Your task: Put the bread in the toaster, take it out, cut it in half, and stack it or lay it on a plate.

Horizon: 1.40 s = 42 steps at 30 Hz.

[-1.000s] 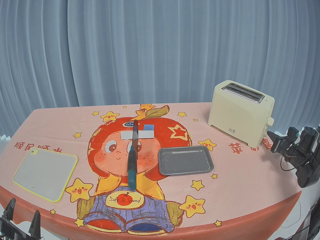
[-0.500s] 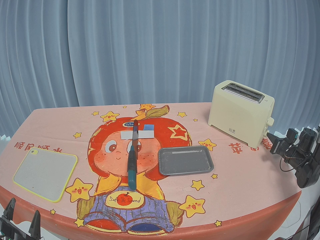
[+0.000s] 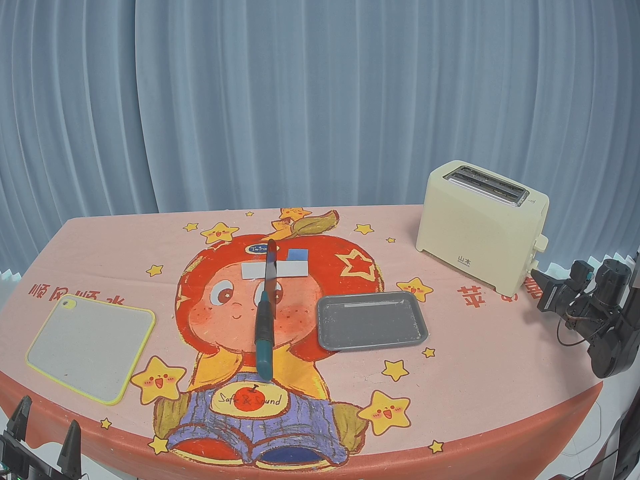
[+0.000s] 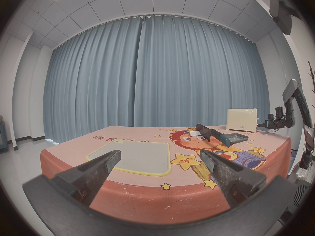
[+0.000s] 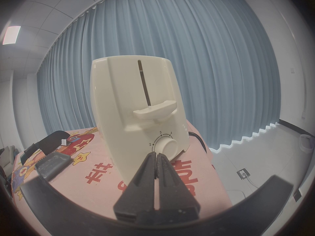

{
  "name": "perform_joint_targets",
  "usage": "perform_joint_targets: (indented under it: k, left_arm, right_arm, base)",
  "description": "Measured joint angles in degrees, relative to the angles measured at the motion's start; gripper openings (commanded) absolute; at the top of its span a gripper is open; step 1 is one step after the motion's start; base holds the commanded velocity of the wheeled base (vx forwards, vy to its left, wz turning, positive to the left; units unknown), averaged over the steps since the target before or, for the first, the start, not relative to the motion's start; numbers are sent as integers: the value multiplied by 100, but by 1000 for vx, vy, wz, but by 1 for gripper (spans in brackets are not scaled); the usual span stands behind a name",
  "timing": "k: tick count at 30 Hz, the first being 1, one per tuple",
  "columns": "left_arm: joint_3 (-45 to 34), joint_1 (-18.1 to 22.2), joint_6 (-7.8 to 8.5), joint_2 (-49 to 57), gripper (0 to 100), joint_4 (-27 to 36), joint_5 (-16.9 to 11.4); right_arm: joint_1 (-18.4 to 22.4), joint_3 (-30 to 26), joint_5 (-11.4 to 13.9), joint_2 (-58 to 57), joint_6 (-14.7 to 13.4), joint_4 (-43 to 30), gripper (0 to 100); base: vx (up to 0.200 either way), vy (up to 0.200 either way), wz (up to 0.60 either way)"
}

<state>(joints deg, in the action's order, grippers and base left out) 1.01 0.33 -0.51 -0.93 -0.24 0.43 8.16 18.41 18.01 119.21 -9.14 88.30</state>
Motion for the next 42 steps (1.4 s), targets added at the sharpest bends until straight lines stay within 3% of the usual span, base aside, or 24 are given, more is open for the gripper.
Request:
perform_joint_targets:
  k: [42]
  left_arm:
    - [0,0,0,0,100,0,0]
  right_arm:
    - [-59,-122,-27,22,17,-16,0]
  base:
    - [0,0,0]
